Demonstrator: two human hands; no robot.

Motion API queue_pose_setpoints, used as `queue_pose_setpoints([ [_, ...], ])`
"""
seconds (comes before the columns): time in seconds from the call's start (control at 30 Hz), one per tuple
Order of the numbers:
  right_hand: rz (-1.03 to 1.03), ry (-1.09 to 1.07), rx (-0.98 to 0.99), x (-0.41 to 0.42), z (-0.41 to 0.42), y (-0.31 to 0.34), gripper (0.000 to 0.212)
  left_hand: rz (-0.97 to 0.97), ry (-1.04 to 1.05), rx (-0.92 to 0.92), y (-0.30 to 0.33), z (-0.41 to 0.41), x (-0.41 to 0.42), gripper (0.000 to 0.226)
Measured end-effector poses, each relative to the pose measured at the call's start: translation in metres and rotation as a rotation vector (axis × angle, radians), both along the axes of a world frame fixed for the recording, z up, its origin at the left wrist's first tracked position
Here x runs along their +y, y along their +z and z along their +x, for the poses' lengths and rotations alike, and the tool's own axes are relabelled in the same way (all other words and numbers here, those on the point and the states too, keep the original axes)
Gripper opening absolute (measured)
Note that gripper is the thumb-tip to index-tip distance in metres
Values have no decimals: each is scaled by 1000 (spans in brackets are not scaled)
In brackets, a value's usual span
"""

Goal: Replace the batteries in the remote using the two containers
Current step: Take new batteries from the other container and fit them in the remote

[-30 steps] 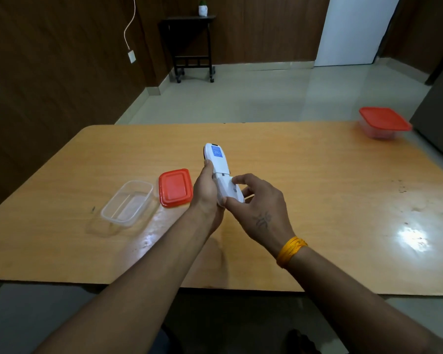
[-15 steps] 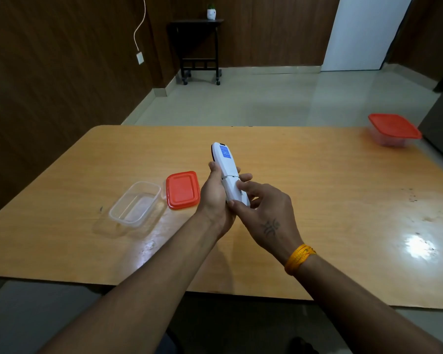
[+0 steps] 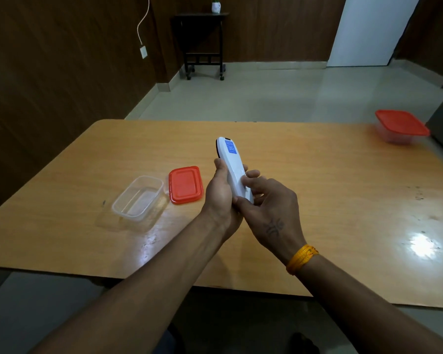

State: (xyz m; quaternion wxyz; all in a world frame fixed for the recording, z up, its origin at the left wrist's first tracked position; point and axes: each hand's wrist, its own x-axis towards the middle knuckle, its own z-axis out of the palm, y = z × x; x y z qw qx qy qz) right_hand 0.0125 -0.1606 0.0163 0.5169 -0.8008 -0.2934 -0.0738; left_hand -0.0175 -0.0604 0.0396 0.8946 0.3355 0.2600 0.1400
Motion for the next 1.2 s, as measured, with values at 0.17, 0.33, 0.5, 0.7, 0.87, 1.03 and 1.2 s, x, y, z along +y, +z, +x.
queue_pose_setpoints([
  [0.17,-3,10,18,3,1,-2,43,-18,12,-9,1,0,3,70],
  [0.33,7,-29,13,5,7,-6,39,-21,-4,6,1,4,1,70],
  [0.5,-116,-90,89,2,21,-9,34,179,-107,176,-4,14,3,56],
  [0.7,-366,-193,0,-5,52,-33,37,497,-170,345,-22,21,12,39],
  [0.87,-457,-198,-33,-8,52,-43,35,574,-257,386,-32,20,19,33],
  [1.03,-506,-212,-87,-6,47,-47,33,599,-276,380,-33,19,22,22],
  [1.2,-474,-297,-195,-3,39,-38,29,784,-207,396,-25,14,37,29],
])
